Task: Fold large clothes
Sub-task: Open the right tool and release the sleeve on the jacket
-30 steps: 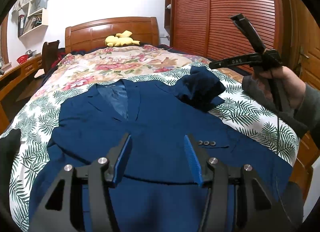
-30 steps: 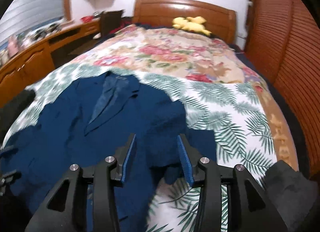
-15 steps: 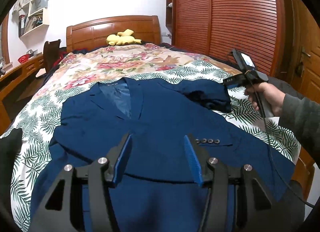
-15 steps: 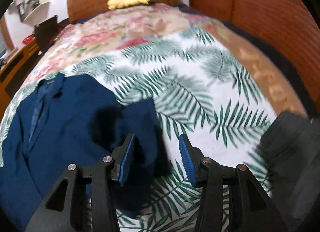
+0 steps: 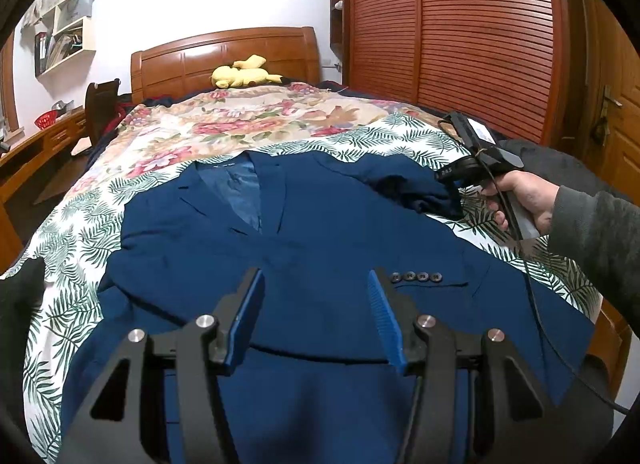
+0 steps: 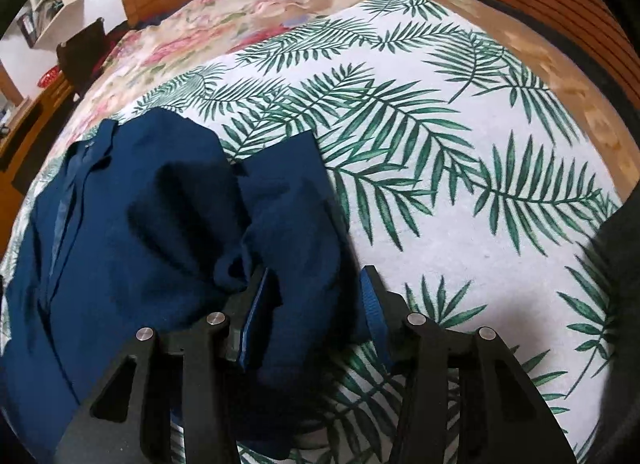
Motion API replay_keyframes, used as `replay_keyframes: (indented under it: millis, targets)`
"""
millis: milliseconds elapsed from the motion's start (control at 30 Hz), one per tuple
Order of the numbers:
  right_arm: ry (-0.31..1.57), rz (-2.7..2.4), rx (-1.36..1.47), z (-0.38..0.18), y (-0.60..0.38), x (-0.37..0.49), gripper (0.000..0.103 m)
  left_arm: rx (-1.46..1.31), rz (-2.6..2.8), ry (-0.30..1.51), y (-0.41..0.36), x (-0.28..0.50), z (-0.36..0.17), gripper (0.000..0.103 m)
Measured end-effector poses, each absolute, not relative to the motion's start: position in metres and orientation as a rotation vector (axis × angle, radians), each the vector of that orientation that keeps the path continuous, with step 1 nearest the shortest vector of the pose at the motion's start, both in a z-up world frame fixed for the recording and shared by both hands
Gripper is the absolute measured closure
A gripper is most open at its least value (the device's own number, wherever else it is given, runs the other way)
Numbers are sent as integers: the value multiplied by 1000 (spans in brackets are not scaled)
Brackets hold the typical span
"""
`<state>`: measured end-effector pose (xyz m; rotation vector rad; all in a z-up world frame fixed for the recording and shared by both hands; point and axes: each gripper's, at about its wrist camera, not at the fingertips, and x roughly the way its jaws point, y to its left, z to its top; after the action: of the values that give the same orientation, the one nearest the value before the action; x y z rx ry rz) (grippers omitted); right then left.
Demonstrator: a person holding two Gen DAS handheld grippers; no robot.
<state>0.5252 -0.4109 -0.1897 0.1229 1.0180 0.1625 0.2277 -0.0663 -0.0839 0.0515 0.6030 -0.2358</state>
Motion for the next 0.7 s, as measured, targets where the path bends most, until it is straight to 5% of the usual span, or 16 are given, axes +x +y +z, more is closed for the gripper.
replay_keyframes:
  millis: [67,333,400,533,700]
  targets:
    - [1000,194,104,-183,-406,520,92,53,-233,603,-64,227,-83,50]
    - [796,389,-130,-95,-307,461,93,35,-225,582,-50,218,-76,50]
    - [775,480,-205,-79,-266,435,88,32,-219,578,-46,216,-75,50]
    - [712,620,-256,-60,-215,393,62,38,-200,567,-38,213,-73,50]
    - [672,594,-274,-64,-210,378,61,25,-189,563,-28,208,-71,50]
